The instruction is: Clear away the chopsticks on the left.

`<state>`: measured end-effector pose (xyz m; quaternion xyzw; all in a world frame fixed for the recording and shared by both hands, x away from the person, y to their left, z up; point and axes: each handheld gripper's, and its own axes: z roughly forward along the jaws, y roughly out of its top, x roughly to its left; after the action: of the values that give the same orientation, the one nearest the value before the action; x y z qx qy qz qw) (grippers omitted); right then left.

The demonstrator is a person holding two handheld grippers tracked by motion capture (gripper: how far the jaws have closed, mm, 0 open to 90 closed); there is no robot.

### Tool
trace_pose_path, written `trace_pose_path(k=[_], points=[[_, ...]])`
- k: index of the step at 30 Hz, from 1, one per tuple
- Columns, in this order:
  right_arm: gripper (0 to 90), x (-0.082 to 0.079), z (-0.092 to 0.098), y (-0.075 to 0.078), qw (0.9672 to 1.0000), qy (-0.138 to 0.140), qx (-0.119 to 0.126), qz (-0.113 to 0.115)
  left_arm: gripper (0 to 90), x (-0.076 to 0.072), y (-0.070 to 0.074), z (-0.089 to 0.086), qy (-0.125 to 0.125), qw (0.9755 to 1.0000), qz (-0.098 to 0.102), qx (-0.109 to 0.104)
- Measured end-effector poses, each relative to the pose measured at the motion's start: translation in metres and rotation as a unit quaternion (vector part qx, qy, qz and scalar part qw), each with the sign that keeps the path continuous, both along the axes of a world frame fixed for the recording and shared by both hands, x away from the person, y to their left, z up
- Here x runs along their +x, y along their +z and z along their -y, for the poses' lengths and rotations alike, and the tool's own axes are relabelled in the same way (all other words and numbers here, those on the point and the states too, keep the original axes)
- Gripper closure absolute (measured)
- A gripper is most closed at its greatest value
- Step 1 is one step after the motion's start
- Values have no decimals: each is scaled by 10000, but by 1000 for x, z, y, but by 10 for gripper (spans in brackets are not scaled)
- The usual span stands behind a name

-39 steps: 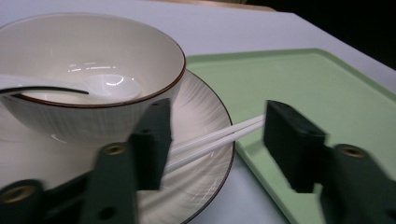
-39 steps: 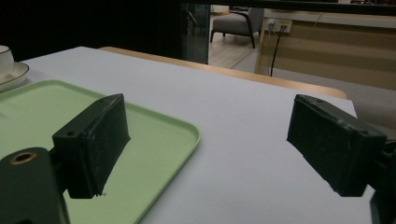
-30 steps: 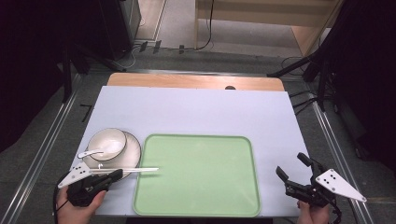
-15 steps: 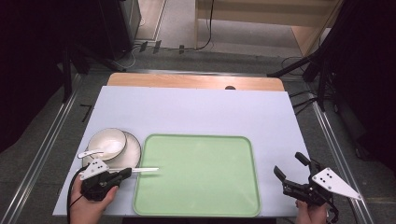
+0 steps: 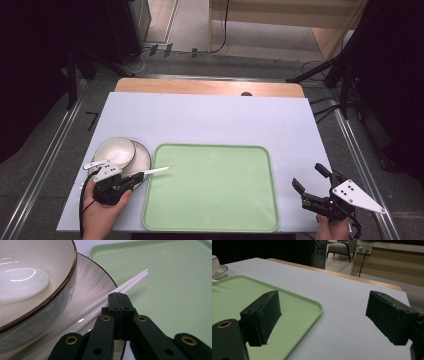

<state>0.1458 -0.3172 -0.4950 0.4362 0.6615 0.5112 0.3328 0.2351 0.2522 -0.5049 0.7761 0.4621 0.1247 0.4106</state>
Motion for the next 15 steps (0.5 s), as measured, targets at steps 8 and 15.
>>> trace_pose_path(k=[8, 15], points=[[129, 1, -3, -1, 10000, 18, -42, -22, 900, 7, -1, 6, 140, 9998, 5, 146], [129, 1, -5, -1, 10000, 12, -86, -37, 900, 14, 1, 16, 285, 9982, 120, 504]])
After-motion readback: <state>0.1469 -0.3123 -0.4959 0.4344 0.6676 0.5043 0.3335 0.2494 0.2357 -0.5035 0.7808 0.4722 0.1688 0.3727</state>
